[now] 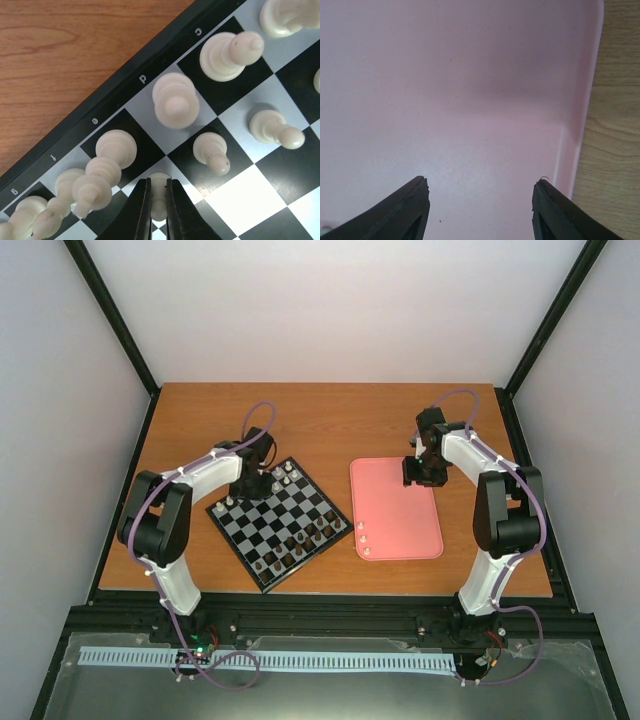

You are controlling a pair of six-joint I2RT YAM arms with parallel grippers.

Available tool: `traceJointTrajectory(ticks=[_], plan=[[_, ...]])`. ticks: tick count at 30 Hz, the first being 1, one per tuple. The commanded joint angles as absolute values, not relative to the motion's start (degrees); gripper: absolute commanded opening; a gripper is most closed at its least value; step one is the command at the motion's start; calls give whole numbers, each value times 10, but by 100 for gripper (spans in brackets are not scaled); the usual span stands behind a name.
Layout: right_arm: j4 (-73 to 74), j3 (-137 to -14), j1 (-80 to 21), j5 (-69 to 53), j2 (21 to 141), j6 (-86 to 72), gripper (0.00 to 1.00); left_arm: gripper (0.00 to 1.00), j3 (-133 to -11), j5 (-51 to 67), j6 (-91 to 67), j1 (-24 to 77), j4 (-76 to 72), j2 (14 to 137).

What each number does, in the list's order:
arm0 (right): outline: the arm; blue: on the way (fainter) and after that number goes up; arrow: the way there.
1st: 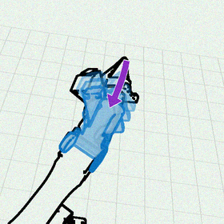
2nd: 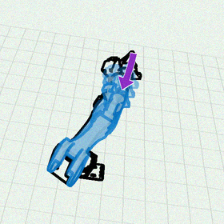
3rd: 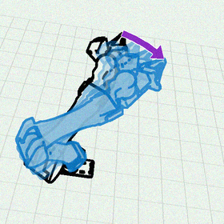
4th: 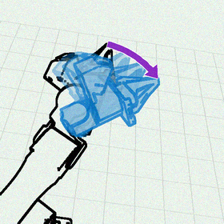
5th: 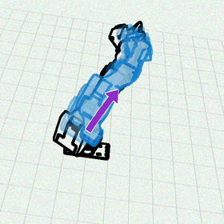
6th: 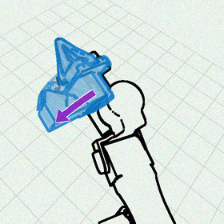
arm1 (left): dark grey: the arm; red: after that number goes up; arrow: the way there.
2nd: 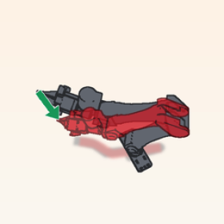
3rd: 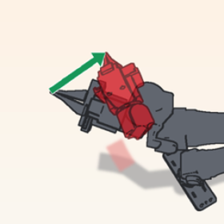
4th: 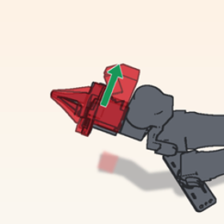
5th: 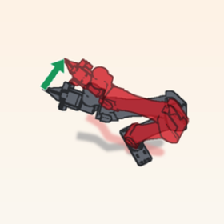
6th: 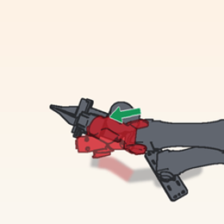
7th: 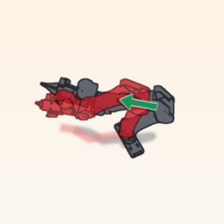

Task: Set up the chess pieces on the board
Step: Place the chess piece on the chessboard.

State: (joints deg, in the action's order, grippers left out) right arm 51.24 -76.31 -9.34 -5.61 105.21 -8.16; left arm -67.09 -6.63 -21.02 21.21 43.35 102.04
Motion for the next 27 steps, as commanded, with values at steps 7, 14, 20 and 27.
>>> traceJointTrajectory(ticks=[7,14,20,27], plan=[[514,-764,-89,-57,1055,-79,57,4,-646,-52,-208,206,447,1006],[514,-765,-89,-55,1056,-79,57,13,-656,-49,-207,206,446,1011],[514,-765,-89,-55,1056,-79,57,23,-654,-47,-207,206,446,1005],[512,-765,-89,-59,1054,-82,58,36,-654,-49,-205,206,465,975]])
